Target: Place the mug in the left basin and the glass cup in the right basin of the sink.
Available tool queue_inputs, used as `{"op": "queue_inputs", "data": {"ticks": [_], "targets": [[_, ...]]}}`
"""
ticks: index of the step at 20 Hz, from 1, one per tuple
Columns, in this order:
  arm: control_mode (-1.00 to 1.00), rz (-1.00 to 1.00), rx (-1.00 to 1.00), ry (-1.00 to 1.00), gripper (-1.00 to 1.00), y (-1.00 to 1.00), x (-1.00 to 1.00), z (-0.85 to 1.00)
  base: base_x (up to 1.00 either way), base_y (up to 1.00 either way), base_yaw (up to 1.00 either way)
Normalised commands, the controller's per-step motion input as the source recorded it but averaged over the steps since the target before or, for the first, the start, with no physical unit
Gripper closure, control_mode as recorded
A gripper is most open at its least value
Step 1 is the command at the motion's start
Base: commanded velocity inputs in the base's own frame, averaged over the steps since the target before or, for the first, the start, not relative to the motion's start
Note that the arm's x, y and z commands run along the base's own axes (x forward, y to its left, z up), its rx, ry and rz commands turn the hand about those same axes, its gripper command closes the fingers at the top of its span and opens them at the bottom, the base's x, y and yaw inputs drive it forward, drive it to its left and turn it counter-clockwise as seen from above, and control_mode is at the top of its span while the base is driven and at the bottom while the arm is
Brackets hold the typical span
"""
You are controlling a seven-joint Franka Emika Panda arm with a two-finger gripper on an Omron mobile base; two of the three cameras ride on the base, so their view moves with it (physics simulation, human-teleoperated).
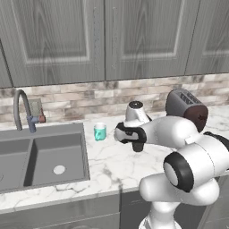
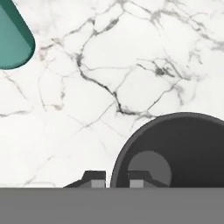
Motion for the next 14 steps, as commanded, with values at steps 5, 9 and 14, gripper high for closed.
{"op": "queue_inputs", "data": {"ticks": [5,9,14], "targets": [[-1.00,0.00,0.00,0.00,1.00,0.01,-0.04,0.00,0.00,0.00,0.00],[-1.00,0.00,0.00,-0.07,1.00,0.26,-0.27,0.02,0.00,0.00,0.00],[-1.00,0.03,0.00,-0.07,1.00,0.52,-0.14,0.06,0.00,0.00,0.00]]}}
